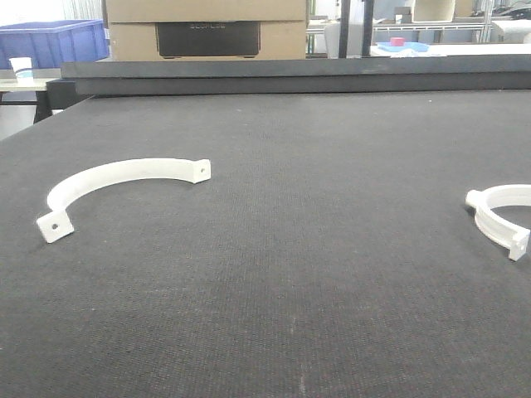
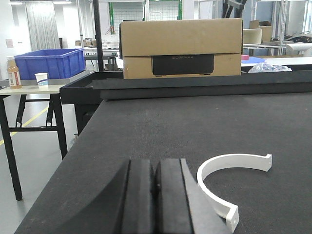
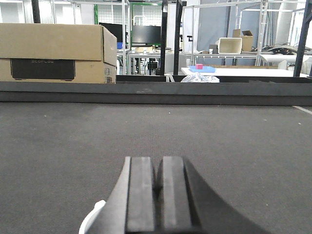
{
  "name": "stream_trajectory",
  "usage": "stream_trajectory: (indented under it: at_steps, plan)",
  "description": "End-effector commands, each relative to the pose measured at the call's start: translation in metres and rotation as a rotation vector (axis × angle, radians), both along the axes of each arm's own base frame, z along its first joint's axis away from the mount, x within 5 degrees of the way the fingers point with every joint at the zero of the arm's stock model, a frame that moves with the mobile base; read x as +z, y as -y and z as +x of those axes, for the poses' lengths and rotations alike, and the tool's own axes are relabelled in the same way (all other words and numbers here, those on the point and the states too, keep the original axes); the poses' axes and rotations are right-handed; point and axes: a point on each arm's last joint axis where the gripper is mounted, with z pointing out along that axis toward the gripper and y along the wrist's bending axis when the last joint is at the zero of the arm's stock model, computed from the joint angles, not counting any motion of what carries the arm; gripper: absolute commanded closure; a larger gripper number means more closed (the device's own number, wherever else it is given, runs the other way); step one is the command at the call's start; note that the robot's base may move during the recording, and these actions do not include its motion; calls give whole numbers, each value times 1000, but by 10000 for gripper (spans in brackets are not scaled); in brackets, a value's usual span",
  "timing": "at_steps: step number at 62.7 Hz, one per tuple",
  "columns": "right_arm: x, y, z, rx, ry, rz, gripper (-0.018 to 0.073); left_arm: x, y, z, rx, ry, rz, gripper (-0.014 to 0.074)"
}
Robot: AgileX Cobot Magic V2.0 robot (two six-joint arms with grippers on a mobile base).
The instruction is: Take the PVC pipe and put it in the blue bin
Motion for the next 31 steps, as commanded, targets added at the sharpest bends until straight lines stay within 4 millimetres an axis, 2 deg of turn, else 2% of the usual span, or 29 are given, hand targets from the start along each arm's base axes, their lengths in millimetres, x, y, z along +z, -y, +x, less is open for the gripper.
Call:
stream_trajectory:
  at_steps: [1,31]
  plan:
    - [2,0,0,-4,20,1,721,3,0,-1,-2,24,-12,707]
    - [2,0,0,-4,20,1,721,3,0,-1,-2,24,-12,707]
